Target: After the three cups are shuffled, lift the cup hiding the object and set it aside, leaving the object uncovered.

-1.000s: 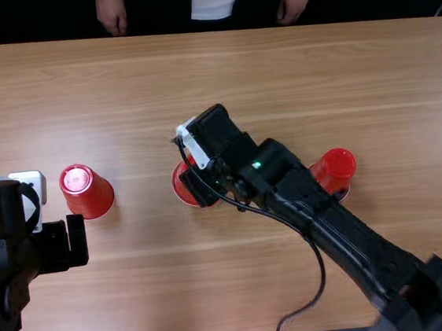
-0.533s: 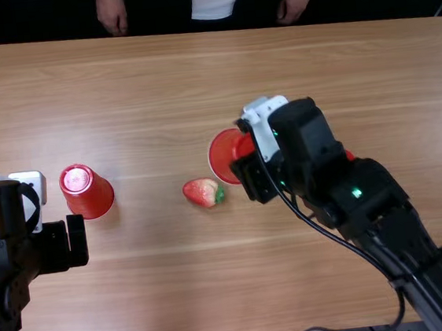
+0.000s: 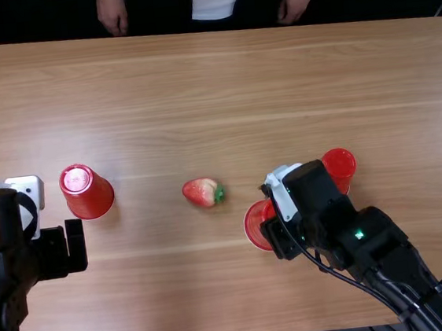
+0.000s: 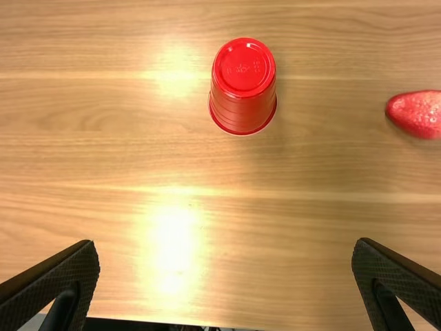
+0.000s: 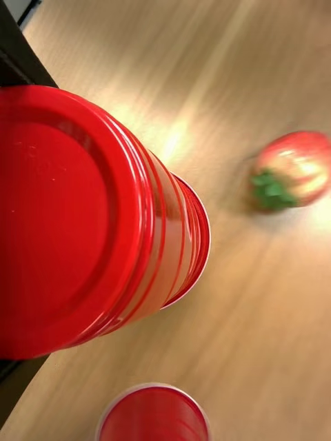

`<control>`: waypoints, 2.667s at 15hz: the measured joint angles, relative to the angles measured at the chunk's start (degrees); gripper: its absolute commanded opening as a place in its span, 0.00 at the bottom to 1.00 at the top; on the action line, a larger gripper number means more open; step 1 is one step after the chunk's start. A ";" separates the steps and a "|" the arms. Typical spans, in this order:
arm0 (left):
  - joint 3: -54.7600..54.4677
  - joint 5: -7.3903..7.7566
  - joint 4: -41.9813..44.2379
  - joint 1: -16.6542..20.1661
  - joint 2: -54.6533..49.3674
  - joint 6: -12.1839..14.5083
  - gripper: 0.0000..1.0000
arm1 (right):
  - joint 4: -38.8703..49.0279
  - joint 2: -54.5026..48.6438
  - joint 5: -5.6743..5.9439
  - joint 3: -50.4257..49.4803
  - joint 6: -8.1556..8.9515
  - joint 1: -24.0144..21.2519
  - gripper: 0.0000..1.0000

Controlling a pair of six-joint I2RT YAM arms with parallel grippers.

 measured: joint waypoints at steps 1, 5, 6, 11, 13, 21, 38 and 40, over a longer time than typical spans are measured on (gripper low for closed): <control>0.00 0.00 0.02 0.00 -0.57 -0.04 1.00 | 0.35 0.00 0.00 -1.92 0.00 0.00 0.19; 0.00 0.02 -0.70 0.00 -2.80 -0.09 1.00 | 9.81 0.02 0.00 -9.05 -0.02 0.00 0.41; 0.00 0.00 -1.29 0.02 -3.02 -0.09 1.00 | 12.02 0.00 0.00 -9.77 0.00 0.00 0.59; 0.00 0.00 -1.88 0.02 -4.68 -0.11 1.00 | 13.99 0.00 0.00 -10.08 -0.02 0.00 1.00; 0.00 0.00 -1.92 0.00 -4.76 -0.11 1.00 | 14.05 0.00 -0.02 -10.08 -0.02 0.00 1.00; 0.00 0.02 -2.82 0.00 -6.64 -0.11 1.00 | 8.20 -11.41 0.02 0.31 -0.07 -6.95 1.00; -22.80 0.17 6.38 0.02 -24.85 -2.60 1.00 | -12.87 -43.93 0.17 -6.16 -0.46 -28.02 1.00; -29.51 0.04 9.97 0.02 -31.56 -3.87 1.00 | -11.74 -48.59 0.22 -10.03 -0.42 -28.02 1.00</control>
